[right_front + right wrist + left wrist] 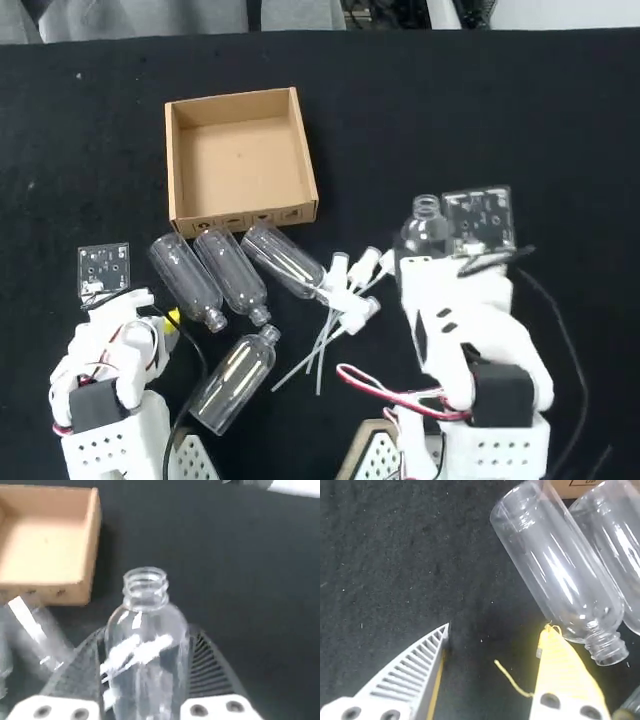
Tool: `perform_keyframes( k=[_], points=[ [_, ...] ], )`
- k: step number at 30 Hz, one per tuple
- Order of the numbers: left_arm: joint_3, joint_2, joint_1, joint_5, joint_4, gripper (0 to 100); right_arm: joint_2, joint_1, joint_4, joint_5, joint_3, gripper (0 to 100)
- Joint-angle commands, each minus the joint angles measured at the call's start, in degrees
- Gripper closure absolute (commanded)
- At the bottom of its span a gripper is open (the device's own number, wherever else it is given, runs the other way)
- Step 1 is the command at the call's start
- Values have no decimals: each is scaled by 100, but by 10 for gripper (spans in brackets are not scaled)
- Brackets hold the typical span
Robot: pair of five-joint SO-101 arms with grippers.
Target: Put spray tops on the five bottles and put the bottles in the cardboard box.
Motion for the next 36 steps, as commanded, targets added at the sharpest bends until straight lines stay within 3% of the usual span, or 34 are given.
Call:
perform_keyframes(
  k=[1, 7, 16, 23, 36],
  points=[
    [-365, -26, -75, -44, -26, 730, -330, 519, 9, -44, -4, 978],
    [-374, -35, -13, -53, -105, 729, -365, 756, 9, -70, 4, 977],
    [-435, -26, -4, -9, -1099, 732, -409, 1090, -9, -70, 4, 979],
    [-1174, -18, 163, -9, -1099, 733, -418, 1371, -123, -308, 31, 979],
    [-2431, 0, 1956, -44, -255, 734, -418, 1538, -413, -440, 268, 980]
  ],
)
